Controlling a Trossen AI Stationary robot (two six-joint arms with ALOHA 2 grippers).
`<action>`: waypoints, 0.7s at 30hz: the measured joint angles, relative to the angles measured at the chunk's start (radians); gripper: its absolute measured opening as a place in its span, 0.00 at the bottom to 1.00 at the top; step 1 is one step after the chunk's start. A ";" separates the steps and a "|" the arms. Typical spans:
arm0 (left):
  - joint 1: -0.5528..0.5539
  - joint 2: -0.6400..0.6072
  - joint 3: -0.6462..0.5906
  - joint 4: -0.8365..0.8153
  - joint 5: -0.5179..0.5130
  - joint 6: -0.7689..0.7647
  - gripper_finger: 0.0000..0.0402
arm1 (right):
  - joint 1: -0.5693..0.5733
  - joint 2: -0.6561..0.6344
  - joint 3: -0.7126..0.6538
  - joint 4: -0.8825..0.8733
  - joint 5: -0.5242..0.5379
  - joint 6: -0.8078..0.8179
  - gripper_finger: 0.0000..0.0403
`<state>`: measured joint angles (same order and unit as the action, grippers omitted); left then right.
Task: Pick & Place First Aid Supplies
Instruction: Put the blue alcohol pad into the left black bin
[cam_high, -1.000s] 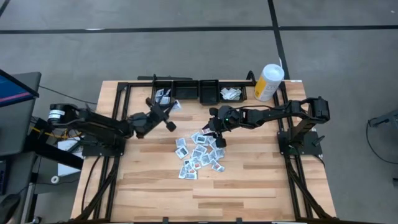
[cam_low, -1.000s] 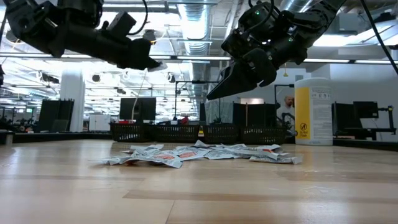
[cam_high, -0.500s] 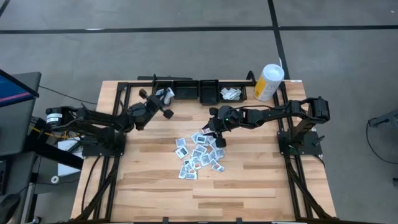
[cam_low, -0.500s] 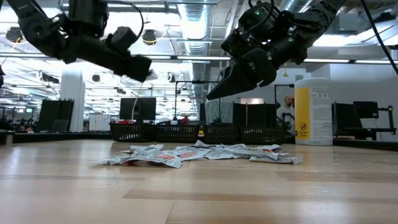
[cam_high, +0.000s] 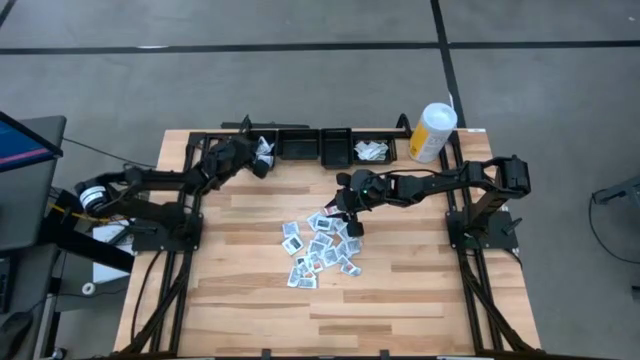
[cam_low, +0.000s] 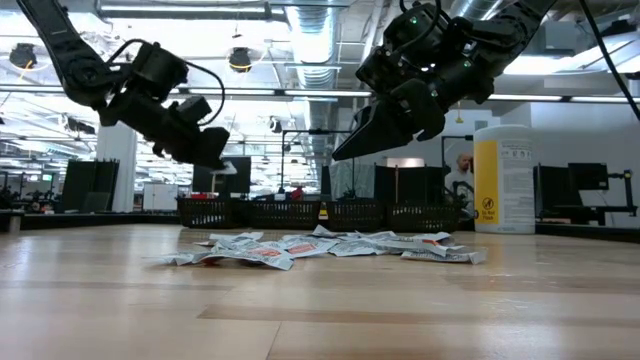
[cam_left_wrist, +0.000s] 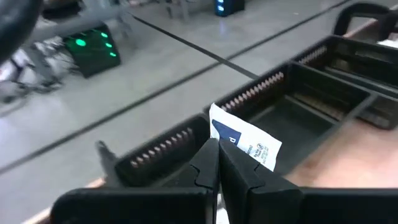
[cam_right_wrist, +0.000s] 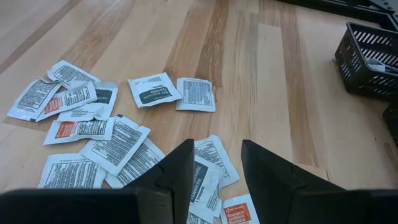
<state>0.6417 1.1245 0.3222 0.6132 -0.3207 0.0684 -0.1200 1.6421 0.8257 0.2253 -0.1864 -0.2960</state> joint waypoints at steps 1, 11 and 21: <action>0.006 0.007 0.000 0.000 0.016 -0.002 0.02 | 0.000 0.000 0.000 0.000 0.000 -0.001 0.32; 0.013 0.065 0.000 0.001 0.031 -0.002 0.03 | 0.000 0.000 0.000 0.076 0.139 0.023 0.32; 0.013 0.102 0.000 0.008 0.031 0.001 0.04 | -0.034 0.000 0.000 0.126 0.204 0.071 0.32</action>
<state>0.6549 1.2266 0.3222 0.6211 -0.2897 0.0692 -0.1541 1.6421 0.8253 0.3511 0.0180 -0.2253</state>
